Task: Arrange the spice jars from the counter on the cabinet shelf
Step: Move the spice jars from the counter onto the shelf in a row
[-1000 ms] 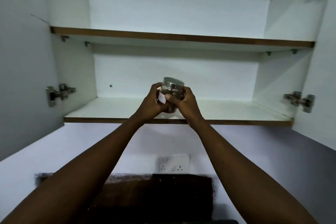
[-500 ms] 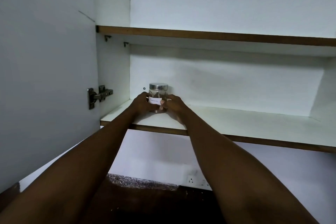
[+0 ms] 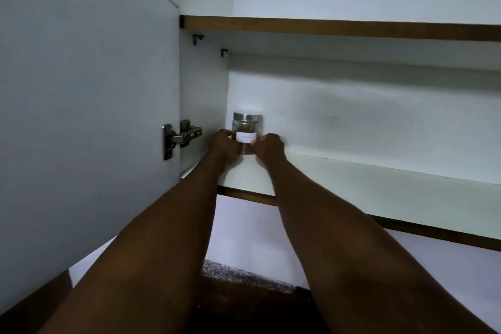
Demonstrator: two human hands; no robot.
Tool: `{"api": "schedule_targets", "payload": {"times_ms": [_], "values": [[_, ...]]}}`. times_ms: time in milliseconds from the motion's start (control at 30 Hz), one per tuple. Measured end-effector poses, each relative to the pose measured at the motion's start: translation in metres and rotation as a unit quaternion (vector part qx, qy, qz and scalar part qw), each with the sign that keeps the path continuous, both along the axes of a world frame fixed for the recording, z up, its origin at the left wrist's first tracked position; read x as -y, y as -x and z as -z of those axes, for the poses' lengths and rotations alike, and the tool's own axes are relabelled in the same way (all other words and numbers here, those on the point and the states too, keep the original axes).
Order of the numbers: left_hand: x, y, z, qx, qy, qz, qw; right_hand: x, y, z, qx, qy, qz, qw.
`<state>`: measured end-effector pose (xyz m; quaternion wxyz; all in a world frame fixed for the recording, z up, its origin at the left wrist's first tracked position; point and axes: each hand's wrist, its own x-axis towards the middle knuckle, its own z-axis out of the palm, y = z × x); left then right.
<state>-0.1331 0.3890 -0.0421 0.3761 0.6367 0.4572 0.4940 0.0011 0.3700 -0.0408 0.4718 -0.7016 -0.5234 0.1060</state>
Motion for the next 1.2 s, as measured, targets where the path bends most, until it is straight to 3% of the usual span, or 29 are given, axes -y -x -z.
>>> {"api": "schedule_targets", "payload": {"times_ms": [100, 233, 1000, 1133, 1200], "values": [[0.007, -0.002, -0.001, 0.013, 0.01, 0.006, 1.0, -0.001, -0.001, 0.001, -0.034, -0.019, 0.027, 0.999], [0.009, -0.006, -0.001, -0.039, -0.005, 0.003, 0.999, 0.003, -0.002, 0.001, -0.081, -0.051, 0.066, 0.993], [0.018, -0.011, -0.008, -0.129, -0.048, -0.011, 0.99, 0.009, 0.002, -0.001, -0.077, -0.066, 0.096, 0.99], [0.044, -0.018, -0.01, -0.235, 0.003, -0.058, 0.97, 0.043, 0.019, -0.001, -0.026, -0.038, 0.068, 0.997], [0.08, -0.018, -0.004, -0.367, -0.046, -0.067, 0.927, 0.085, 0.023, 0.001, 0.031, -0.031, 0.016, 0.999]]}}
